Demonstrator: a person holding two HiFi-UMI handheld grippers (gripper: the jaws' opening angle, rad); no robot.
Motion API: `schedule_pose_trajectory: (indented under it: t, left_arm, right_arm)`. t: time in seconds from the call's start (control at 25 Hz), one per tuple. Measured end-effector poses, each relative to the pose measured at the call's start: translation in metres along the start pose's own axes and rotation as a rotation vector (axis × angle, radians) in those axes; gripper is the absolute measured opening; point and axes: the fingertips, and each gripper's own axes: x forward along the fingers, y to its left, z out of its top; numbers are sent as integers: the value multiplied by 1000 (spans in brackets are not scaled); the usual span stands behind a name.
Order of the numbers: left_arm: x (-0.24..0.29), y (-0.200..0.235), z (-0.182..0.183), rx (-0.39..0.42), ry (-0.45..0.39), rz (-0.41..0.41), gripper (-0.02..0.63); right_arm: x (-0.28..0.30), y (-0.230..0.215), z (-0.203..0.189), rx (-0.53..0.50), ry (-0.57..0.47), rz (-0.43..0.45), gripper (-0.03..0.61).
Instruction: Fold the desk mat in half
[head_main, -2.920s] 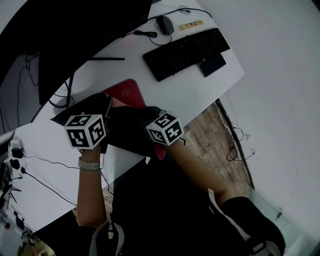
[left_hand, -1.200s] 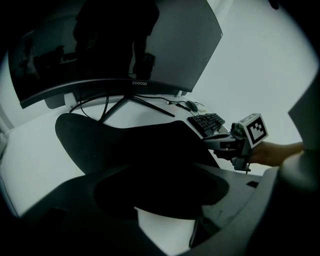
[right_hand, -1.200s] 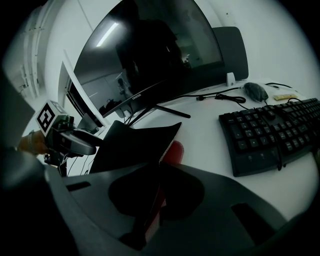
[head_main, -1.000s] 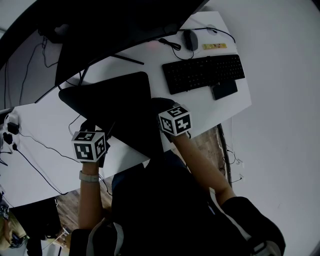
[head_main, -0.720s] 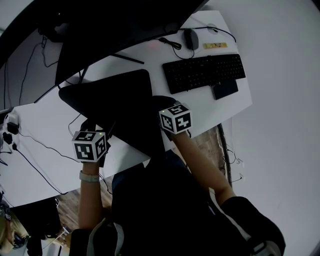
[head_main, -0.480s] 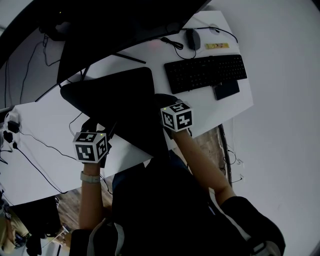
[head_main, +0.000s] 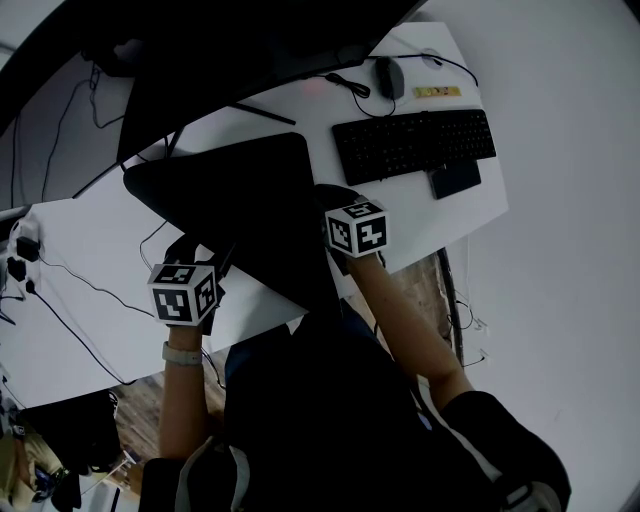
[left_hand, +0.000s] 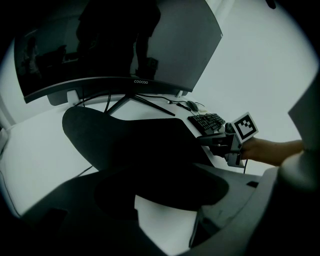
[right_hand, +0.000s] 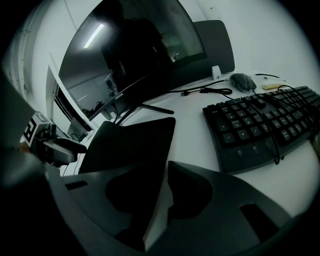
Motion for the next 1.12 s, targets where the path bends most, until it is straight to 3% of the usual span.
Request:
schedule_pose_trajectory:
  t: [0.24, 0.64, 0.92, 1.12]
  left_arm:
    - [-4, -2, -5, -6, -5, -2, 299]
    - [-15, -16, -2, 19, -40, -15, 295]
    - [-24, -36, 3, 50, -69, -37, 247]
    - [-35, -52, 12, 70, -123, -50, 146]
  right_arm:
    - [-4, 3, -2, 7, -18, 3, 138]
    - [-31, 11, -3, 4, -67, -12, 138]
    - [-61, 27, -2, -25, -110, 16, 81]
    - [-87, 42, 4, -61, -152, 32, 54]
